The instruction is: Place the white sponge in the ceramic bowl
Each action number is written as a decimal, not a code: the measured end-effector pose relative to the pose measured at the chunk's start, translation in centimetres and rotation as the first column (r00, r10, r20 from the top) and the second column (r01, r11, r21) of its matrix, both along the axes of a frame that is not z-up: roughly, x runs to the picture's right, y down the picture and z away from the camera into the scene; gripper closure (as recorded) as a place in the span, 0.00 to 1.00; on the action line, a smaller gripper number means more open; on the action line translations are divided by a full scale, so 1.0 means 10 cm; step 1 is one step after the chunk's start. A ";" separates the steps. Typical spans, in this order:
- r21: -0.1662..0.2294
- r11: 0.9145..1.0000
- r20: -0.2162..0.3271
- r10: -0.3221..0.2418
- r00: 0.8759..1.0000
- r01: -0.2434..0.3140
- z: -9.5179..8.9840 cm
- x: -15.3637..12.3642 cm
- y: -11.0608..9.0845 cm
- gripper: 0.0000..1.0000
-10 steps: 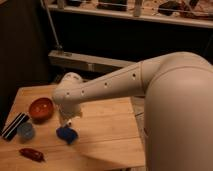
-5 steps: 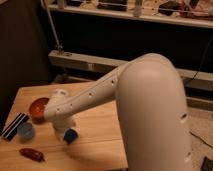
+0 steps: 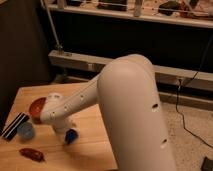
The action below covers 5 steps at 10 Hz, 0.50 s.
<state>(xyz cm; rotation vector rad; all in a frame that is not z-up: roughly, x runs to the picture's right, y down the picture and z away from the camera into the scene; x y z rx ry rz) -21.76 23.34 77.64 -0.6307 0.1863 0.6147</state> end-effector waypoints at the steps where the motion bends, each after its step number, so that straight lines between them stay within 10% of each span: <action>1: -0.004 1.000 -0.002 0.002 1.000 -0.002 0.01 -0.01 0.02 0.35; 5: -0.027 1.000 -0.014 0.015 1.000 -0.015 0.08 0.00 0.12 0.35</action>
